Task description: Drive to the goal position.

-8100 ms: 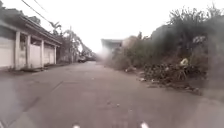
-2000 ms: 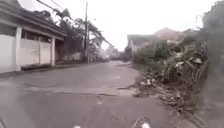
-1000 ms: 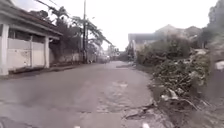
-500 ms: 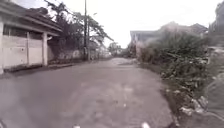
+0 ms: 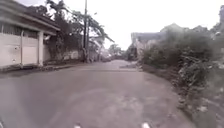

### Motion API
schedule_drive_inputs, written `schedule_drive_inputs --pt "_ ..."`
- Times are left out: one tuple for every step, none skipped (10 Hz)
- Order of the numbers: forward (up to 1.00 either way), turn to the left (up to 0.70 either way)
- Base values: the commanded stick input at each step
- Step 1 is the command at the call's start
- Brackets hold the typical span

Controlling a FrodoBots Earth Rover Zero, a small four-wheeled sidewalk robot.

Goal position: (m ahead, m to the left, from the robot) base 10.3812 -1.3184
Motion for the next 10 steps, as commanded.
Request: schedule_drive_inputs --pt "1.00 0.01" --pt "1.00 0.01" --pt "1.00 0.01" --pt "1.00 0.01" --pt "1.00 0.01" --pt "1.00 0.01" --pt "1.00 0.01" --pt "1.00 0.01" --pt "1.00 0.01" --pt "1.00 0.01"
